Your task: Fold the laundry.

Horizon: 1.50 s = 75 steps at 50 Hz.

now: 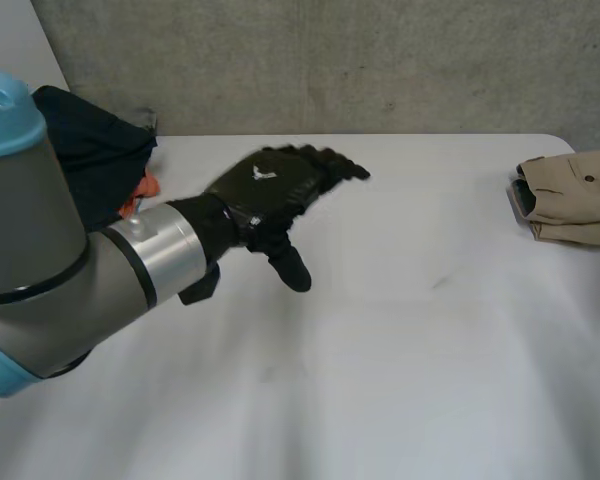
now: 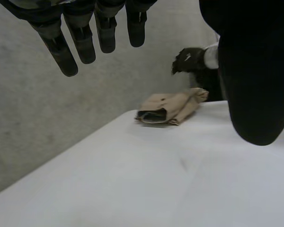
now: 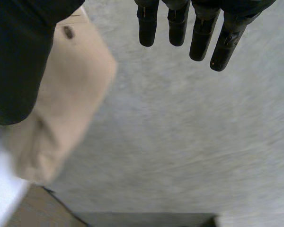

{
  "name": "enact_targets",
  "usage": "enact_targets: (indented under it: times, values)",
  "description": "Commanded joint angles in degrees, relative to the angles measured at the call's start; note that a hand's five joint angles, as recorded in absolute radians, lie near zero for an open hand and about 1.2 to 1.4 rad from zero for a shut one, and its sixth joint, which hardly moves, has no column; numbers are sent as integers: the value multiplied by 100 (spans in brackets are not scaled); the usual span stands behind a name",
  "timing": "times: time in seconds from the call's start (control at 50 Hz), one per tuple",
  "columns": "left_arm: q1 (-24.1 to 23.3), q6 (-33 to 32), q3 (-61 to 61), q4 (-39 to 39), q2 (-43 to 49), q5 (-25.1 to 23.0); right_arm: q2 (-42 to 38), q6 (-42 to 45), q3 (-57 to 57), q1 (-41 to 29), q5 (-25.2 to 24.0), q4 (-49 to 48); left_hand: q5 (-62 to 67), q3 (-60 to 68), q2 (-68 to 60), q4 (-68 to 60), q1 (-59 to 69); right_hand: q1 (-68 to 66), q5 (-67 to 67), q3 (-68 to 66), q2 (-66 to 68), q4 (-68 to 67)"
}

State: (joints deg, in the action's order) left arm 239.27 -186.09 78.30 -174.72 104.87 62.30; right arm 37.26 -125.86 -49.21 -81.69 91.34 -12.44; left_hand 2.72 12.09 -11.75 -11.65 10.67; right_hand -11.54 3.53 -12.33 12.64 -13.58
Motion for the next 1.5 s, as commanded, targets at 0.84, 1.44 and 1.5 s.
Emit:
enact_targets:
  times: [0.84, 1.44, 1.5]
  values:
    - [2713, -2381, -1494, -2443, 2110, 1962, 3350, -1379, -4765, -3125, -1619, -1533, 6728, 6791, -6825, -6835, 6933, 154, -353, 233, -264, 358]
    - [-883, 829, -579, -1855, 1818, 1337, 3508, -1511, -4668, -2255, -863, -1455, -150, -86, 52, 43, 56, 154, -353, 233, -264, 358]
    - [-462, 654, -430, -1706, 1353, 1364, 3508, -1730, -4519, -2237, -951, -1183, -116, -53, 19, 9, 89, 154, -353, 233, -264, 358]
